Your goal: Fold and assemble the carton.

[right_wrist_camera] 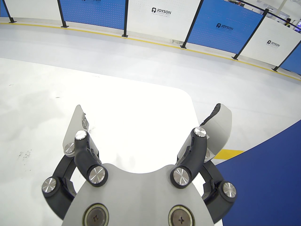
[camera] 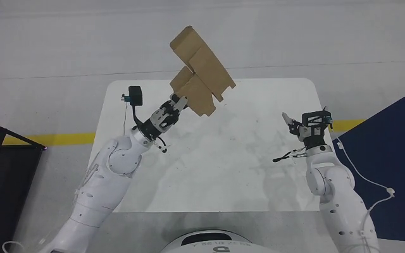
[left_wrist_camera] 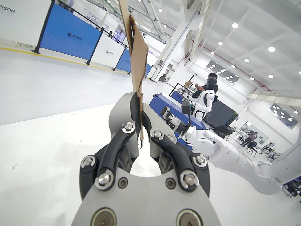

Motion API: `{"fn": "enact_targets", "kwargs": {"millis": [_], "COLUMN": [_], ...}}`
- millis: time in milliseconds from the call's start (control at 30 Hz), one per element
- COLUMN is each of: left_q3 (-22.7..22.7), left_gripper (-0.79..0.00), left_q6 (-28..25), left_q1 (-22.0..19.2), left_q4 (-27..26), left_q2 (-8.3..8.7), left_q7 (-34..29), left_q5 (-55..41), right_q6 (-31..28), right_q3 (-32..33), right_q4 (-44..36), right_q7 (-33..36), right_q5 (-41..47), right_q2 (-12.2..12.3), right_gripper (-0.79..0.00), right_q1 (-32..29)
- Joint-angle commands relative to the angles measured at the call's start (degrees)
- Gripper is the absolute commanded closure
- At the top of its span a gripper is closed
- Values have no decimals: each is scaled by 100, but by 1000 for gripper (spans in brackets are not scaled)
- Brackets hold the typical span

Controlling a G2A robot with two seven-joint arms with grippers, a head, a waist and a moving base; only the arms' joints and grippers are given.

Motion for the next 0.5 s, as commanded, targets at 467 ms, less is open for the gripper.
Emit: {"fn": "enact_targets", "kwargs": {"millis": [467], "left_q3": [1], "left_gripper": [0], "left_q6": [-7], "left_q1": [0], "left_q4": [1], "left_q2": [0], "left_q7": [1], "left_q5": [-31], "right_q6": [-44], "right_q3": [-16], "right_q4": [-17], "right_q7": [-12], "right_q5": [44], "right_q2": [-2], "right_gripper": [-785], "right_q1": [8]}}
